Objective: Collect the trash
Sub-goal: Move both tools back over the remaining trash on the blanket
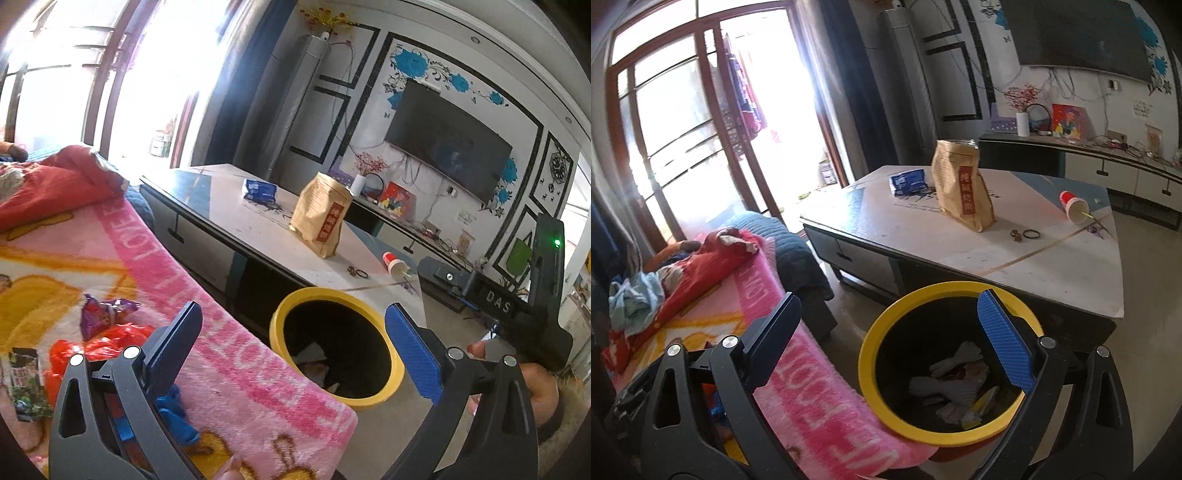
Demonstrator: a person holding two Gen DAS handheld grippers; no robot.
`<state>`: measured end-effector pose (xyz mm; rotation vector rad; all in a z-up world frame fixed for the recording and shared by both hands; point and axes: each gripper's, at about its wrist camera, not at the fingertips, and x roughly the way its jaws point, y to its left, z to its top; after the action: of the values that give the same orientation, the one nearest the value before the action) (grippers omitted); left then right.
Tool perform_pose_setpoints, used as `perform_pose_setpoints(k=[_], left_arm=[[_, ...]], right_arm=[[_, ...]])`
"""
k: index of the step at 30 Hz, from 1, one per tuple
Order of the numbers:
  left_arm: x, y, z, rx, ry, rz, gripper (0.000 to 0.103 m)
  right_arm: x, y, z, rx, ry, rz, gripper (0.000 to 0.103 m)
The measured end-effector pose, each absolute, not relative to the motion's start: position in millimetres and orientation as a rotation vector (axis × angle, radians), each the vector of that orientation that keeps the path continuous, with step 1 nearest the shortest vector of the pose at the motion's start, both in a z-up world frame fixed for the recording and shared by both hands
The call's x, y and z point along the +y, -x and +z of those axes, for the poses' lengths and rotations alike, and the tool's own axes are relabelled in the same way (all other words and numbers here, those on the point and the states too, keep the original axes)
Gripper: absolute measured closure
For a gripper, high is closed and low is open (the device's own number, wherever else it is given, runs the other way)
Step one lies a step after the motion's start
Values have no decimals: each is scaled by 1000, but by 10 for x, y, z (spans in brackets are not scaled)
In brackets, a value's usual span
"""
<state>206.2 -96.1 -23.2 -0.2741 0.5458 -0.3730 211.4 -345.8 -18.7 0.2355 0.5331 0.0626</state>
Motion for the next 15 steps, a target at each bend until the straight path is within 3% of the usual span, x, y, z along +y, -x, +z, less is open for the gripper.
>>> perform_pose_setpoints(k=[15], left_arm=[[-436,-1810,-162,509,289,-244,7]], right_arm=[[-2880,-1923,-115,505,-164,225,12]])
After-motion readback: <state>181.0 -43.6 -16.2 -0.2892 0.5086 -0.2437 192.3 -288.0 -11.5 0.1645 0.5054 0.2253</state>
